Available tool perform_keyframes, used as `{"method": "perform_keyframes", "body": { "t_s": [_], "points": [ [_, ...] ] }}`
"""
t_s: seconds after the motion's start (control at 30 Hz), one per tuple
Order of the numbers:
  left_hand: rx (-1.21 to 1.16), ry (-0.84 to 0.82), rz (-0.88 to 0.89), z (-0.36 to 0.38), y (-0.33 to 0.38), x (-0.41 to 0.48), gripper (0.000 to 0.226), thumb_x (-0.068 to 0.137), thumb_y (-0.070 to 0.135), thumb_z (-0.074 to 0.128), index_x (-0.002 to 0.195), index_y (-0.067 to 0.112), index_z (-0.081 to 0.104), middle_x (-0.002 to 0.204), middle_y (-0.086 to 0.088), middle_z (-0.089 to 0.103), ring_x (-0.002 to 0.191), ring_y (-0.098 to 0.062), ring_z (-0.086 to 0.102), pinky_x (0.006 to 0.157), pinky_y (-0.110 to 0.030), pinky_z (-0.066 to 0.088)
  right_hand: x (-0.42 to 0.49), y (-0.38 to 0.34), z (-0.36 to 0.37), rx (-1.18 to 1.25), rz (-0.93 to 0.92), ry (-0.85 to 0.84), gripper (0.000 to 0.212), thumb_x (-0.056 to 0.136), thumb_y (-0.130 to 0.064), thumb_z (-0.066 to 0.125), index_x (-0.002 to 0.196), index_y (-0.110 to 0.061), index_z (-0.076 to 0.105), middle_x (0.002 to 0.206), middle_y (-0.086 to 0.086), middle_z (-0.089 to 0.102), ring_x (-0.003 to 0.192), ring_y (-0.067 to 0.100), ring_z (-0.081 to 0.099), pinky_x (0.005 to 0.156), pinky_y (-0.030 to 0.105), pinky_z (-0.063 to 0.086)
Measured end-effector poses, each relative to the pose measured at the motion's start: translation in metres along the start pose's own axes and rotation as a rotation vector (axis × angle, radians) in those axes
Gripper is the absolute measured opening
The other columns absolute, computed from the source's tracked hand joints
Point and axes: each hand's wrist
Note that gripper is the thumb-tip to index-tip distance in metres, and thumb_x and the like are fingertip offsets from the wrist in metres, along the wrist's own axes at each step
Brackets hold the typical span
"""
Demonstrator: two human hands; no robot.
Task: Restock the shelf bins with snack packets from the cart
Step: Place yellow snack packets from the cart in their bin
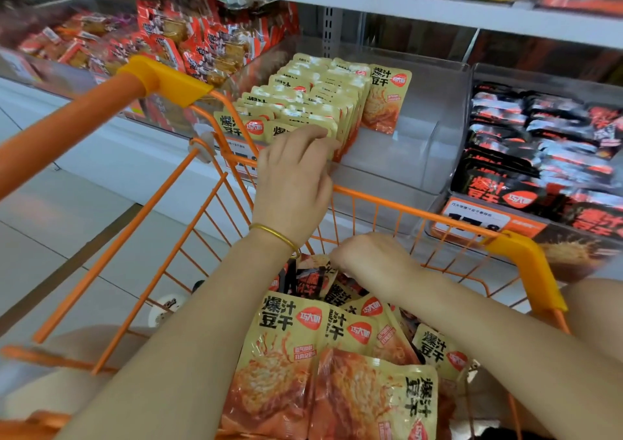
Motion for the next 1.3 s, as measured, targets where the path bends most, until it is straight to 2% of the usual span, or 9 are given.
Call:
{"method": "perform_keyframes", "body": {
  "t_s": [0.1, 0.2, 0.3, 0.53, 0.73, 0.87, 1.03, 1.17, 1.3],
  "points": [
    [-0.039, 0.026, 0.008, -0.003, 0.003, 0.003, 0.034, 0.080, 0.009, 0.044, 0.108, 0.010, 0.064, 0.114, -0.008, 0.060, 0.105, -0.028, 0.051, 0.085, -0.040, 0.038, -0.014, 0.005, -0.023, 0.022, 0.001, 0.030, 0.038, 0.052, 0.004, 0.068, 0.061, -0.017, 0.037, 0.053, -0.003, 0.022, 0.044, 0.016, 0.025, 0.041, 0.023, 0.008],
    [-0.129, 0.072, 0.043, -0.005, 0.007, 0.005, 0.029, 0.082, 0.004, 0.047, 0.106, 0.007, 0.064, 0.110, -0.008, 0.061, 0.103, -0.026, 0.050, 0.091, -0.026, 0.035, -0.026, 0.022, -0.041, 0.125, 0.013, -0.001, 0.009, 0.083, -0.010, 0.063, 0.088, -0.016, 0.067, 0.083, 0.001, 0.067, 0.079, 0.020, 0.063, 0.063, 0.033, 0.048],
    [-0.221, 0.047, 0.048, -0.004, 0.010, 0.007, 0.025, 0.086, 0.005, 0.050, 0.106, 0.007, 0.064, 0.106, -0.003, 0.062, 0.103, -0.020, 0.048, 0.093, -0.007, 0.024, -0.041, 0.038, -0.056, 0.371, 0.015, 0.233, 0.015, 0.083, -0.011, 0.061, 0.093, -0.016, 0.072, 0.089, -0.009, 0.071, 0.082, 0.005, 0.064, 0.073, 0.021, 0.048],
    [-0.575, -0.286, -0.117, -0.004, 0.027, 0.004, 0.045, 0.088, 0.044, 0.038, 0.116, 0.018, 0.063, 0.105, 0.013, 0.061, 0.102, -0.007, 0.054, 0.087, -0.017, 0.040, -0.045, 0.055, -0.077, 1.114, 0.114, 0.500, 0.017, 0.080, -0.001, 0.059, 0.082, -0.017, 0.063, 0.080, -0.007, 0.071, 0.076, 0.006, 0.068, 0.066, 0.018, 0.053],
    [-0.857, -0.275, -0.456, -0.014, 0.032, 0.021, 0.012, 0.092, 0.012, 0.054, 0.083, 0.013, 0.062, 0.066, 0.011, 0.061, 0.057, 0.003, 0.055, 0.054, -0.012, 0.043, -0.021, 0.053, -0.097, 1.507, 0.372, 0.635, 0.014, 0.093, -0.001, 0.049, 0.100, -0.012, 0.056, 0.088, 0.007, 0.065, 0.074, 0.019, 0.063, 0.055, 0.021, 0.053],
    [-0.719, -0.057, -0.582, -0.015, 0.021, 0.053, 0.026, 0.092, 0.017, 0.055, 0.067, 0.009, 0.055, 0.055, -0.001, 0.045, 0.046, -0.006, 0.038, 0.046, -0.018, 0.034, -0.003, 0.054, -0.100, 1.827, 0.521, 0.401, 0.048, 0.098, -0.044, 0.034, 0.120, -0.007, 0.057, 0.105, 0.016, 0.068, 0.085, 0.025, 0.066, 0.076, 0.040, 0.057],
    [-0.514, 0.026, -0.500, 0.003, 0.010, 0.080, 0.021, 0.092, 0.020, 0.053, 0.107, 0.010, 0.063, 0.098, -0.001, 0.062, 0.087, -0.013, 0.056, 0.082, -0.028, 0.047, 0.038, 0.067, -0.102, 1.640, 0.720, 0.548, 0.023, 0.092, -0.002, 0.054, 0.113, -0.008, 0.054, 0.088, 0.007, 0.066, 0.062, 0.015, 0.066, 0.050, 0.028, 0.057],
    [0.032, -0.151, -0.086, 0.027, -0.008, 0.063, 0.033, 0.088, 0.029, 0.045, 0.113, 0.013, 0.062, 0.122, -0.007, 0.059, 0.120, -0.028, 0.048, 0.104, -0.046, 0.034, 0.090, 0.118, -0.084, 1.400, 1.115, 0.814, 0.024, 0.087, -0.001, 0.054, 0.109, -0.007, 0.050, 0.103, 0.008, 0.061, 0.091, 0.024, 0.063, 0.064, 0.036, 0.056],
    [0.252, -0.279, -0.010, 0.043, -0.021, 0.049, 0.048, 0.087, 0.036, 0.032, 0.119, 0.014, 0.061, 0.133, -0.008, 0.053, 0.130, -0.029, 0.041, 0.109, -0.047, 0.013, 0.118, 0.156, -0.054, 1.272, 1.306, 0.794, 0.019, 0.092, -0.005, 0.052, 0.077, -0.009, 0.041, 0.089, 0.003, 0.050, 0.075, 0.008, 0.050, 0.044, 0.016, 0.035]
  ]
}}
Point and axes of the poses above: each hand's wrist, its own x-axis towards the middle knuckle, its own z-axis out of the palm, y = z × x
